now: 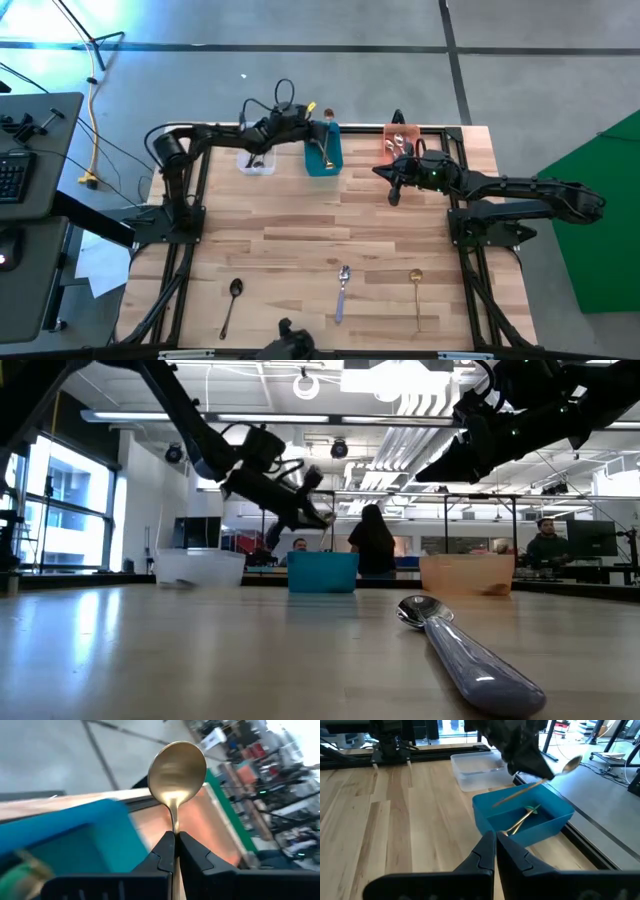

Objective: Sort silverware by color (type)
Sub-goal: Put the top gold spoon into the blue bin

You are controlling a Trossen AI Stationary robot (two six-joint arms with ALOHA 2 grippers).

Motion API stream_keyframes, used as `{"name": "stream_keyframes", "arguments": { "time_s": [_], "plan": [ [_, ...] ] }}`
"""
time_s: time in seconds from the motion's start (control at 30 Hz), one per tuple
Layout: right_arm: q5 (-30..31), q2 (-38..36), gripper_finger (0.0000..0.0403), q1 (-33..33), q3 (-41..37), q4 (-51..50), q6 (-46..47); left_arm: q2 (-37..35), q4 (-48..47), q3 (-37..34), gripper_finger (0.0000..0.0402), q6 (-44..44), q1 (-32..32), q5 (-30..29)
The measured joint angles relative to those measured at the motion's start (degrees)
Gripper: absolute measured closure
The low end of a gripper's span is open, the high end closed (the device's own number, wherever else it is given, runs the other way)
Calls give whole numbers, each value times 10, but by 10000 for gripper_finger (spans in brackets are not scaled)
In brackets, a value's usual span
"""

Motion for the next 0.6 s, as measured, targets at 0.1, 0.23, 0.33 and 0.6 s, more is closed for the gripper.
{"name": "stream_keyframes", "arguments": {
  "time_s": [0.1, 0.23, 0.33, 0.6],
  "plan": [
    [0, 0, 402, 0, 0, 0, 1, 11, -25, 1, 400, 11, 4, -3],
    [0, 0, 402, 0, 0, 0, 0, 11, -56, 2, 396, 36, 4, -18],
    [0, 0, 402, 0, 0, 1, -2, 11, -63, 2, 396, 50, 4, -25],
    [1, 0, 402, 0, 0, 2, -3, 11, -95, 2, 395, 67, 4, -33]
  ]
}}
